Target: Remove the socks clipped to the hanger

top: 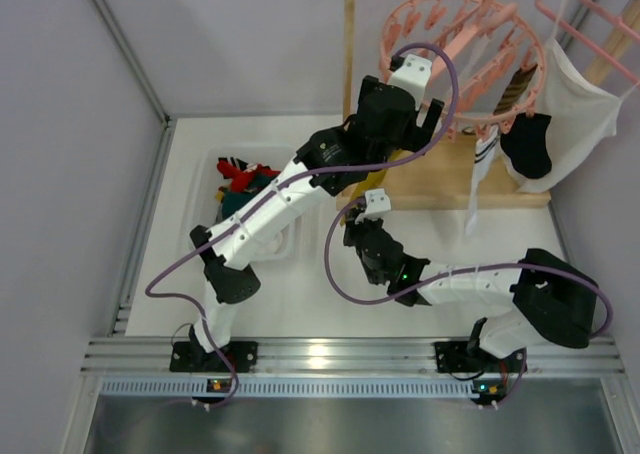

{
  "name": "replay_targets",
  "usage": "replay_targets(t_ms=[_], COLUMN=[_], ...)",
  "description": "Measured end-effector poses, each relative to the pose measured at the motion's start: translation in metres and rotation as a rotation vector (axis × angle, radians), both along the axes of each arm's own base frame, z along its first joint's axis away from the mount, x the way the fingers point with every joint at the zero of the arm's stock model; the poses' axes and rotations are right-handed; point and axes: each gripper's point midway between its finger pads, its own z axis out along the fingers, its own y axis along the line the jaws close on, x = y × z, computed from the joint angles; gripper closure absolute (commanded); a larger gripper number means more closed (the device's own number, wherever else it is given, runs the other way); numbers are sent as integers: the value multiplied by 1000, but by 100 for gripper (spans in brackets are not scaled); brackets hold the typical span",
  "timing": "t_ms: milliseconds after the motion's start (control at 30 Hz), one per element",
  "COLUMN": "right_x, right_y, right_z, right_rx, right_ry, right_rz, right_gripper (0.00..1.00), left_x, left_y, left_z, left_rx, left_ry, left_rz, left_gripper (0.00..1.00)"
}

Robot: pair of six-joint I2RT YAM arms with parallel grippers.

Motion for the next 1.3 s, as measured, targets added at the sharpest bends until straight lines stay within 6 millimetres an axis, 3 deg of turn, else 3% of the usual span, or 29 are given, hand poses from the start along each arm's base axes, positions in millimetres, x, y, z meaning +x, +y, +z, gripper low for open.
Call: replay_targets(t_ms=[333, 667, 1000, 1233, 1300], right_x=[0, 3, -3, -5, -5], right_y=[10, 18, 21, 22, 22], right_z=[4, 4, 5, 5, 5], right_rx=[-52, -101, -132, -151, -156], right_ry=[-7, -9, -20, -27, -28], right_rz=[6, 1, 12, 19, 20], right_gripper=[100, 100, 100, 100, 100], left_x=[6, 25, 38, 45, 47], left_y=[1, -3, 1, -2, -3], left_z=[1, -23, -17, -20, -20], left_rx=[39, 150, 198, 199, 199], left_ry=[-33, -65, -137, -151, -157], left_rz=[23, 80, 141, 152, 152], left_gripper=[23, 29, 35, 60, 64])
